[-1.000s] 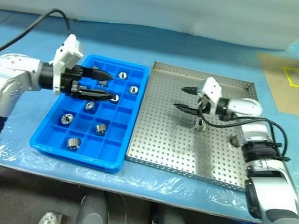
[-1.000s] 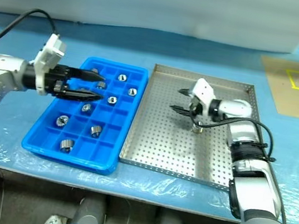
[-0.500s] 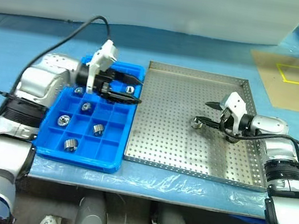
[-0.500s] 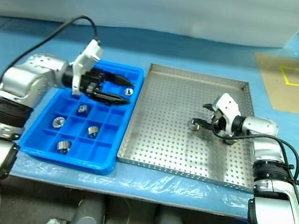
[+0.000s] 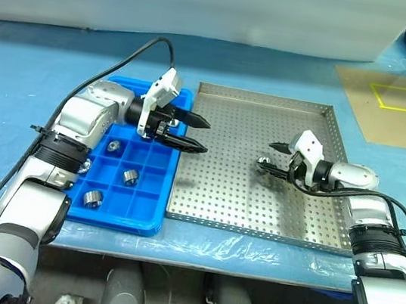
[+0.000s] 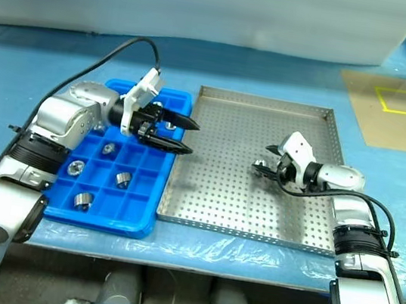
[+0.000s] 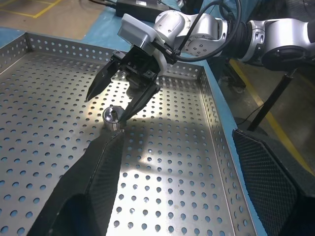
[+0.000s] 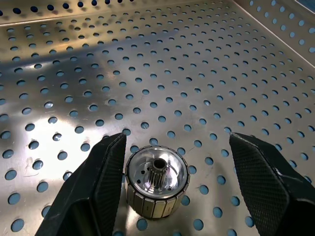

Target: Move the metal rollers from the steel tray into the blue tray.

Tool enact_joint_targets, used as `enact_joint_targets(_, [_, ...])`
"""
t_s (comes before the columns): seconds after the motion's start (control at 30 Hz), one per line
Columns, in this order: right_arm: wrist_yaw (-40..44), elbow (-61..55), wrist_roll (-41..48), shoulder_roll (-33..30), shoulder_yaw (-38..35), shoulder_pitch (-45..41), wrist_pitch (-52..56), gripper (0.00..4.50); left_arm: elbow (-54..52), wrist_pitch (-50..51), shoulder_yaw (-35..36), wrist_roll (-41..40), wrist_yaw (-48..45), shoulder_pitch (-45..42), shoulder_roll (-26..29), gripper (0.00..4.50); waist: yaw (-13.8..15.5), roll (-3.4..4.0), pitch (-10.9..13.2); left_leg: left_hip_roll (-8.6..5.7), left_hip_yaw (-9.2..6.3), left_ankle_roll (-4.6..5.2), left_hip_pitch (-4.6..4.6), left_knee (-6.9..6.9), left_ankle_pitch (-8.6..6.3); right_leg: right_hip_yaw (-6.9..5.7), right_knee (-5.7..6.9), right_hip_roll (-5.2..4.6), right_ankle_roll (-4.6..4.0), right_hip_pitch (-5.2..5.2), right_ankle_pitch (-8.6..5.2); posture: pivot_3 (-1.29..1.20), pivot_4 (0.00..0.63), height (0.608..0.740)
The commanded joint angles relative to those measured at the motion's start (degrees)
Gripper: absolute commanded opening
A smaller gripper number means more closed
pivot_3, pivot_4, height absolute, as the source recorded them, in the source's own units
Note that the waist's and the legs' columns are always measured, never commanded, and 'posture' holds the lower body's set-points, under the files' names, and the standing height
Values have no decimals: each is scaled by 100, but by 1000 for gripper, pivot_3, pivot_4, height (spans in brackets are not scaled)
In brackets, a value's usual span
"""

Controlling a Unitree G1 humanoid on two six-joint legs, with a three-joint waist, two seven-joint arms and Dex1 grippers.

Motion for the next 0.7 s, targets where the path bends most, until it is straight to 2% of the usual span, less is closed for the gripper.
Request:
enact_joint_targets(0.03, [-41,7,-53,63,75,49,-143,3404,-203,3,165,-30,-16,35,94,3705,0,0,0,0,0,0,0,0,0,0,0,0,0,0,0,-170,150,740])
enact_joint_targets(0.43, [-148,850,-195,212,108,-64,-433,3404,-377,38,196,-4,37,197,249,3705,-3,1,0,0,2,1,1,0,-1,0,-2,-1,0,1,0,-152,150,740])
enact_joint_targets(0.57, [-208,991,-231,217,104,-93,-576,2517,-380,51,206,-9,36,202,264,3705,-2,1,0,0,2,0,7,0,-1,0,-1,-2,0,7,0,-153,150,740])
enact_joint_targets(0.63, [-300,1009,-297,198,126,-93,-654,1824,-396,51,205,-16,31,221,278,3705,-2,1,0,0,2,1,7,0,-1,0,-2,-2,0,8,0,-153,150,740])
enact_joint_targets(0.7, [-247,997,-269,202,135,-74,-656,1824,-404,55,207,-21,32,237,286,3705,-2,1,0,0,2,0,8,0,-1,0,-2,-2,0,9,0,-153,150,740])
